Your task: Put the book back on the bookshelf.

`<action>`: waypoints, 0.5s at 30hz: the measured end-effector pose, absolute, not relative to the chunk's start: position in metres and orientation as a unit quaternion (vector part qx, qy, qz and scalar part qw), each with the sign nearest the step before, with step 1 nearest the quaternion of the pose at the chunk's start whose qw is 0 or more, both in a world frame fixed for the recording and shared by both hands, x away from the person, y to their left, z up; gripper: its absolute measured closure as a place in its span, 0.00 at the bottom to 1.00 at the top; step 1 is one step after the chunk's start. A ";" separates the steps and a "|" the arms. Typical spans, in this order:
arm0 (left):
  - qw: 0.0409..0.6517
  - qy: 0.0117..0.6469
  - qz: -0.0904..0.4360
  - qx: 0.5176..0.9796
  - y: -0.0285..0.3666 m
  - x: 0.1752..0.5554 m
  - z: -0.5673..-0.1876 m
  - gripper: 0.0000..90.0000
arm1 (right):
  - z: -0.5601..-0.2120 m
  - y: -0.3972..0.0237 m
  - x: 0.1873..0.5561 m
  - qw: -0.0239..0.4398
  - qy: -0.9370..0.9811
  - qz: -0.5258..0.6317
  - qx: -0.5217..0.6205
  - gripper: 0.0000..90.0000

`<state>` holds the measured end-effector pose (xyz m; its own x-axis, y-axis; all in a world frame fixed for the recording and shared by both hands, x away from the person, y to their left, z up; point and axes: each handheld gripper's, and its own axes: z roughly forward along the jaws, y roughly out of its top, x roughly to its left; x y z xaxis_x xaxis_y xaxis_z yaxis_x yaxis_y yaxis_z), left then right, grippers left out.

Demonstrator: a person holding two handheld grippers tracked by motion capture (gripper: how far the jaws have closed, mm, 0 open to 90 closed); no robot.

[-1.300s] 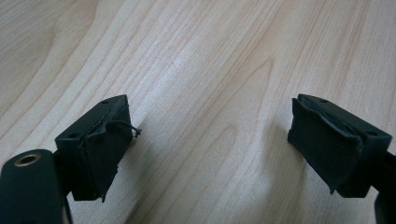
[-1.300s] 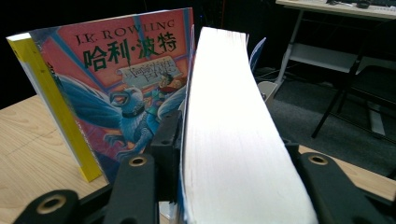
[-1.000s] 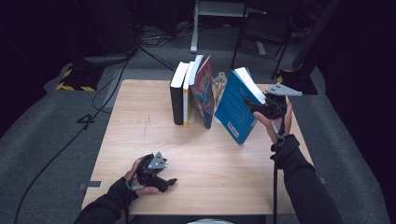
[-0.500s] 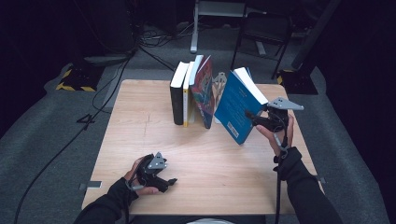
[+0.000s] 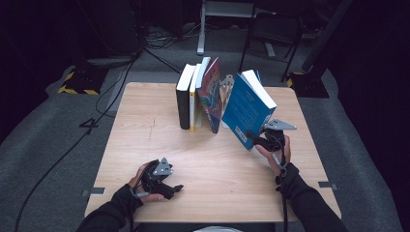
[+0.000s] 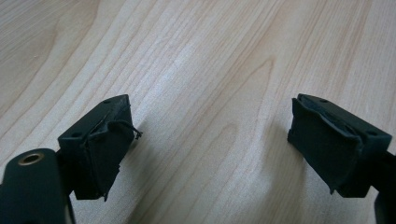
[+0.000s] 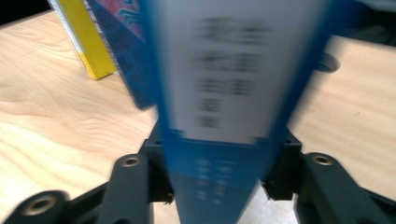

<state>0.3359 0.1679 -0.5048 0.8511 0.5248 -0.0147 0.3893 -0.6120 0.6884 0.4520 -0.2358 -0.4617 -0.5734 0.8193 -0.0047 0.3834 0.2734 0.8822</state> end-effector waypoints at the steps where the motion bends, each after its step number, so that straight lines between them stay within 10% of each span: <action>1: 0.358 0.256 0.094 0.893 0.168 0.336 -0.505 0.16 | -0.462 -0.235 0.452 0.246 0.757 0.455 0.400 0.64; 15: 0.359 0.255 0.092 0.893 0.167 0.337 -0.505 0.15 | -0.464 -0.206 0.467 0.291 0.705 0.448 0.466 0.66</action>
